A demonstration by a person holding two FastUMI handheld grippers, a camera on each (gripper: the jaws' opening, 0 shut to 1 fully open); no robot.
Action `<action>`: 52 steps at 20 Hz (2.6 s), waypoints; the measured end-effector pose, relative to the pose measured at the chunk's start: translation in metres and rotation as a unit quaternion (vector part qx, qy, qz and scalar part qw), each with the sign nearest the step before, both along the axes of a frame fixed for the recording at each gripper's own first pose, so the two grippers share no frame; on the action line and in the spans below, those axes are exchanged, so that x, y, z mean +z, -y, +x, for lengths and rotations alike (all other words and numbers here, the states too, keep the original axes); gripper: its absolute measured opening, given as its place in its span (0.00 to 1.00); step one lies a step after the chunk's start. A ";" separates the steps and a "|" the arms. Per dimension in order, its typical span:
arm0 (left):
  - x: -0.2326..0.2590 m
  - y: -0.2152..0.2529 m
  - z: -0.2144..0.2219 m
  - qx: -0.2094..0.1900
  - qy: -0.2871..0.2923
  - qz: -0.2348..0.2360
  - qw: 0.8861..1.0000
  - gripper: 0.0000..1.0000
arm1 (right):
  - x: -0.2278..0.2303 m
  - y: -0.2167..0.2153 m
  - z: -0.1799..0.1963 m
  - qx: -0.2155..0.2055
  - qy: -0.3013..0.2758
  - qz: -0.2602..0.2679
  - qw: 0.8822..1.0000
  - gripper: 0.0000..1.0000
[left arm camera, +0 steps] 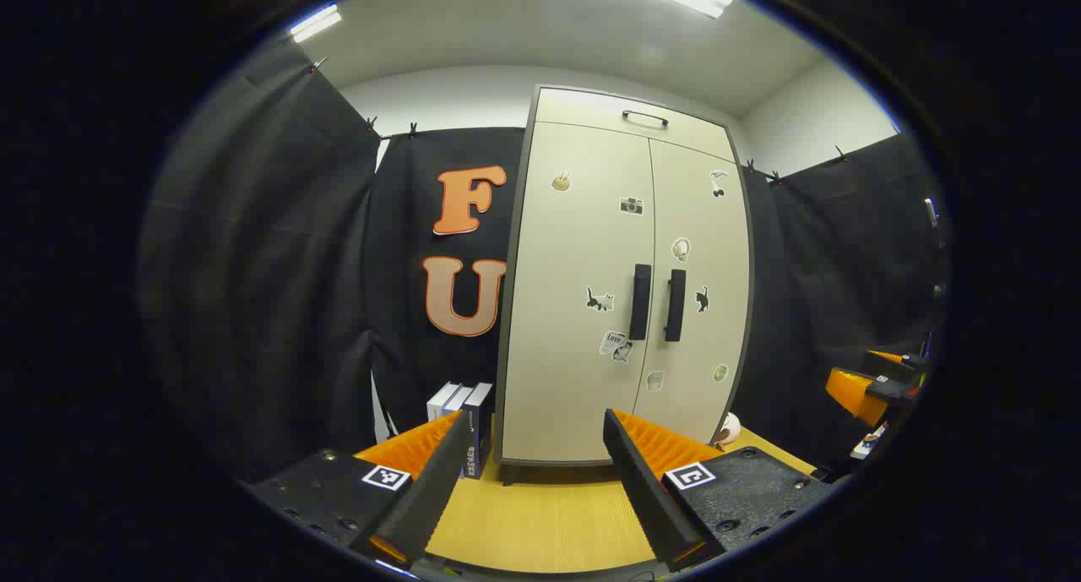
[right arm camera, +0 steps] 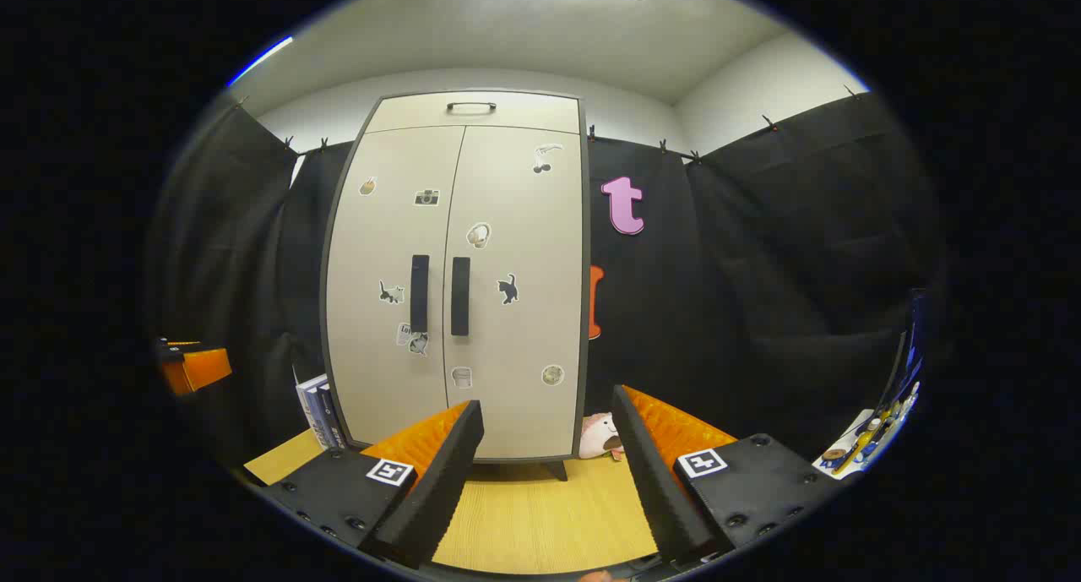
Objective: Open the right door of the double-door shoe cabinet with the right hand, and open the left door with the left hand.
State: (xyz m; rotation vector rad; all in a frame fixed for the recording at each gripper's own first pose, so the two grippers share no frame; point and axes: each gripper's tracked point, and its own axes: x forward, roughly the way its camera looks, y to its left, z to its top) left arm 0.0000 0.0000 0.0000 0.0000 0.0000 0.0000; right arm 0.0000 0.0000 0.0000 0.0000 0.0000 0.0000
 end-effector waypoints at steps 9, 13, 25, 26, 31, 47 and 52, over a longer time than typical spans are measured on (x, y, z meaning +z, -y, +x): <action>0.000 0.003 0.003 -0.011 -0.001 -0.010 1.000 0.94 | -0.007 -0.014 0.000 0.009 -0.014 0.004 1.000 0.98; 0.000 0.002 0.006 -0.014 -0.002 -0.012 1.000 0.94 | -0.009 -0.015 0.001 0.008 -0.018 0.010 1.000 0.94; -0.003 0.004 0.013 -0.030 -0.004 -0.021 0.999 0.94 | -0.011 -0.031 0.010 0.020 -0.034 0.004 0.999 0.94; -0.003 0.005 0.013 -0.030 -0.004 -0.020 0.999 0.94 | -0.009 -0.033 0.014 0.022 -0.034 0.006 0.999 0.94; -0.008 0.006 0.014 -0.036 -0.009 -0.017 0.999 0.94 | 0.000 -0.050 0.041 0.047 -0.053 0.017 0.997 0.98; -0.025 -0.022 0.053 -0.012 -0.023 -0.015 1.000 0.95 | 0.048 -0.119 0.199 0.075 -0.043 0.008 0.996 0.98; -0.030 -0.039 0.070 0.004 -0.029 -0.009 1.000 0.95 | 0.055 -0.139 0.248 0.078 -0.039 0.018 0.996 0.98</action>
